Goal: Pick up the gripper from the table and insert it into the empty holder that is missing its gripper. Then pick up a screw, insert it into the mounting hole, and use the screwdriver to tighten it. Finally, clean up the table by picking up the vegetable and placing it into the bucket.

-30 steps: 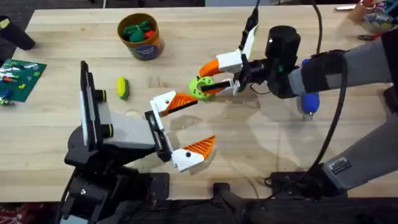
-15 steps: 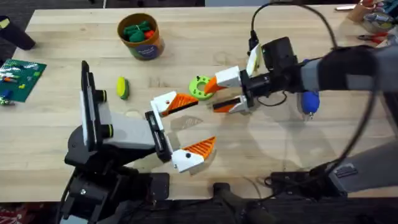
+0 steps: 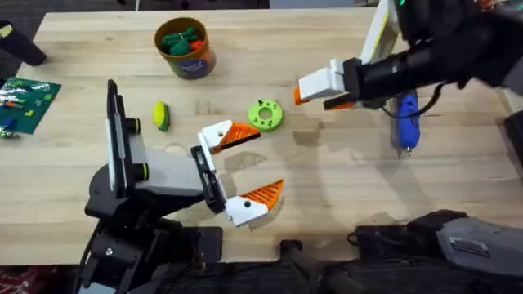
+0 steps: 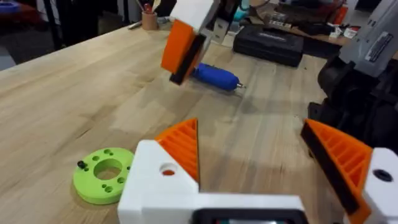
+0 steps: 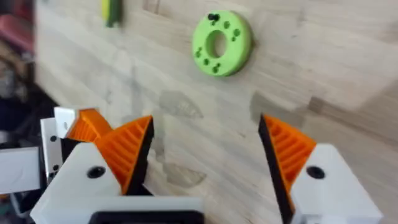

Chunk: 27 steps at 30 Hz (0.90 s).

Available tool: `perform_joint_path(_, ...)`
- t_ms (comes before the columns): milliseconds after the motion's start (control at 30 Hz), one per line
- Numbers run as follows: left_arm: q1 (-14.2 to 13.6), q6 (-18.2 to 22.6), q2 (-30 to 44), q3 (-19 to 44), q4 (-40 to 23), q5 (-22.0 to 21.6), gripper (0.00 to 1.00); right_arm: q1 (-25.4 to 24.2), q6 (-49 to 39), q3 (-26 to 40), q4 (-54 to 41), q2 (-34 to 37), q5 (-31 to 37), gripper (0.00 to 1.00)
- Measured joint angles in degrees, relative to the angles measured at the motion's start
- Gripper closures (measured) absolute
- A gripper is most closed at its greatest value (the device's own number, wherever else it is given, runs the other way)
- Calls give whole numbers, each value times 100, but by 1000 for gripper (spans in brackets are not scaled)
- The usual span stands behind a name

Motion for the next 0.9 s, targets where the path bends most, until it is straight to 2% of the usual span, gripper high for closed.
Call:
perform_joint_path(200, 1, 0, 0, 0, 0, 0, 14, 661, -601, 629, -608, -16, 1064, 6)
perform_joint_path(433, 1, 0, -2, 0, 2, -34, 14, 1516, -919, 774, -646, -16, 2178, 6)
perform_joint_path(633, 0, 0, 0, 0, 36, -280, 15, 1729, -993, 774, -611, -13, 2447, 7)
perform_joint_path(900, 0, 0, 0, -2, 114, -1032, 14, 1729, -993, 776, -378, 308, 2505, 7)
